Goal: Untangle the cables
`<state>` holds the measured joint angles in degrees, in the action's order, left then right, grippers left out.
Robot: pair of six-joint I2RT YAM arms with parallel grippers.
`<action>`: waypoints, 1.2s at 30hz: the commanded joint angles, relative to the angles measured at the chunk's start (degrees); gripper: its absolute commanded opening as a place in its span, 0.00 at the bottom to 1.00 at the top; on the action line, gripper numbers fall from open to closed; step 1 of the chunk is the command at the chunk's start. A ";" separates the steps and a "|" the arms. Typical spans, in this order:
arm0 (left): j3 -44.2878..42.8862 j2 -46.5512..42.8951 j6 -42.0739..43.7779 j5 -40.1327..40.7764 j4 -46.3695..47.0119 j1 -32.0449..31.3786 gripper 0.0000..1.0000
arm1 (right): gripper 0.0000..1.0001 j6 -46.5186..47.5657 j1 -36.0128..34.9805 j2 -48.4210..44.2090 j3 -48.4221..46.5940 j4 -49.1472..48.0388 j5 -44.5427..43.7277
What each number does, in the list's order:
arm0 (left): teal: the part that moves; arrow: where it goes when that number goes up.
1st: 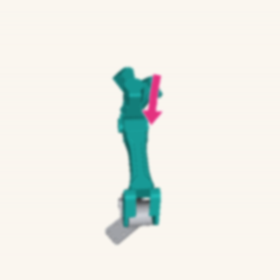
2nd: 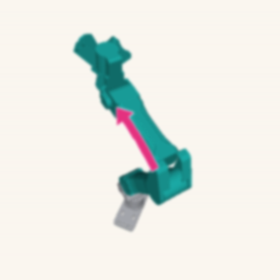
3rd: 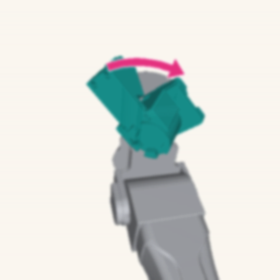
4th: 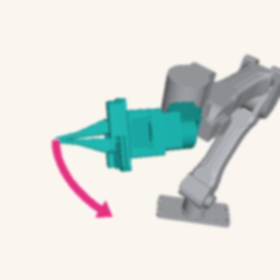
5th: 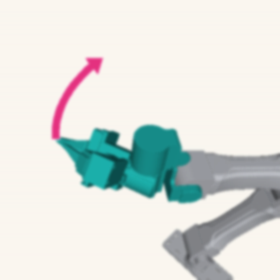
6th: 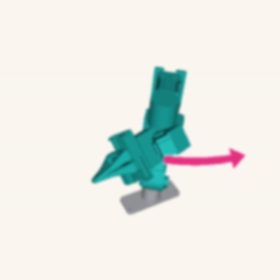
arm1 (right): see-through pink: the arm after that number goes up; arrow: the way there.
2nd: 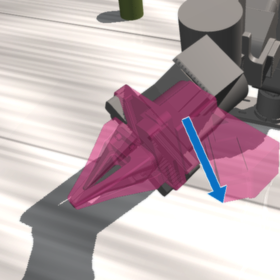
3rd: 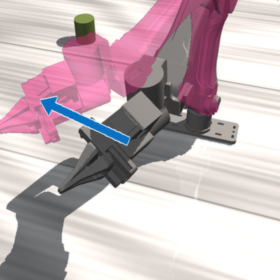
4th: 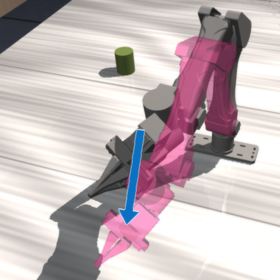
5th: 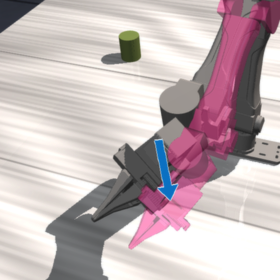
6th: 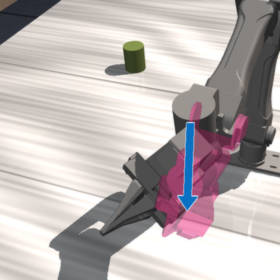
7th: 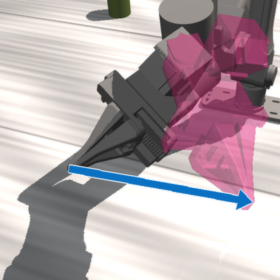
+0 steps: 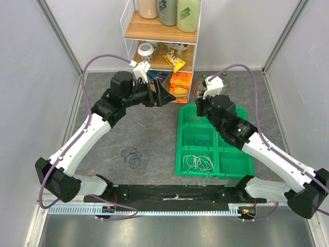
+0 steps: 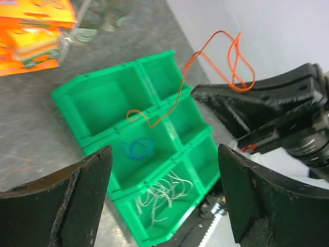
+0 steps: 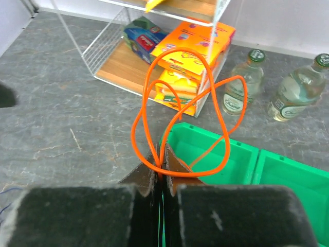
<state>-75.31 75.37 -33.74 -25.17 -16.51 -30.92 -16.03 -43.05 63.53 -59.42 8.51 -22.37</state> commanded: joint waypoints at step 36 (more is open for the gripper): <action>8.51 -1.55 7.02 15.85 -25.93 15.45 0.88 | 0.00 -18.33 19.04 16.44 2.38 -3.24 30.90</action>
<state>-67.33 74.48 -26.33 -8.10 -42.04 -15.75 -30.46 -26.46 78.83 -58.94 9.39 8.16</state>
